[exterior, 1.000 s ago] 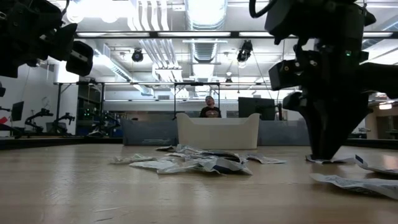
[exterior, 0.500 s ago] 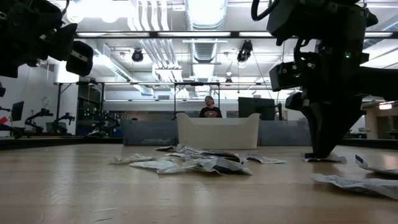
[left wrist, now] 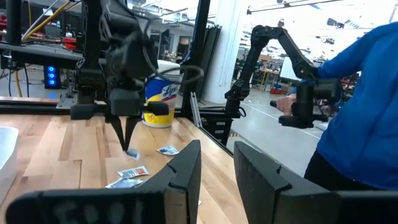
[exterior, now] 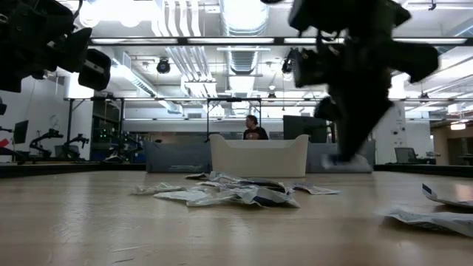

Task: Pick & Place First Aid Supplies
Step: Put the blue alcohol pad into the white bin

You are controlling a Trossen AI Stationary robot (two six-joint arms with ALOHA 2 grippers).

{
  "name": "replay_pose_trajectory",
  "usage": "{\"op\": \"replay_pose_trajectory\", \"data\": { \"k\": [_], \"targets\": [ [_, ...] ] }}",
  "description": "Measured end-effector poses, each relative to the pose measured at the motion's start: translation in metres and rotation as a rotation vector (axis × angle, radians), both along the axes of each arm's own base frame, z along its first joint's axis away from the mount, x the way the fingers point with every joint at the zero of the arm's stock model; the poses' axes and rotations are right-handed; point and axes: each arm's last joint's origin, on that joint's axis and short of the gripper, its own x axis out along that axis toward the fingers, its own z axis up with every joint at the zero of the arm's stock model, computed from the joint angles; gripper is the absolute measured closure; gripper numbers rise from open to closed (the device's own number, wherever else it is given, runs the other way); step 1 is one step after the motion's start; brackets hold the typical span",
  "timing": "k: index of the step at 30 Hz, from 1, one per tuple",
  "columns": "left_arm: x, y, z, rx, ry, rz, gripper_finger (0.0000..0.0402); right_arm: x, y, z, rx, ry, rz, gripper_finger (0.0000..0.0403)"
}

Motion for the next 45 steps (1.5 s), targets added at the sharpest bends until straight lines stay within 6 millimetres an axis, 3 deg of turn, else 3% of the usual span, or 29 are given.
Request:
{"op": "replay_pose_trajectory", "data": {
  "k": [10,16,21,29,36,45],
  "targets": [
    [0.0,0.0,0.0,0.0,-0.001,0.0,0.0307,0.044,-0.033,0.063,-0.001,-0.252,0.132,0.0395],
    [0.0,0.0,0.0,0.001,-0.001,0.0,0.0307,0.062,-0.077,0.103,-0.182,-0.39,0.083,0.0394],
    [0.0,0.0,0.0,0.001,-0.001,0.0,0.0307,0.062,-0.118,0.117,-0.36,-0.388,-0.017,0.0394],
    [0.0,0.0,0.0,0.001,0.0,0.0,0.0307,0.045,-0.162,0.098,-0.318,-0.281,-0.051,0.0394],
    [0.001,0.001,0.0,0.001,-0.002,0.042,0.0307,0.03,-0.179,0.075,-0.304,-0.203,0.008,0.0394],
    [0.002,0.006,0.0,0.064,-0.023,0.219,0.0307,0.036,-0.198,0.049,-0.282,-0.158,0.081,0.0394]
  ]
}}
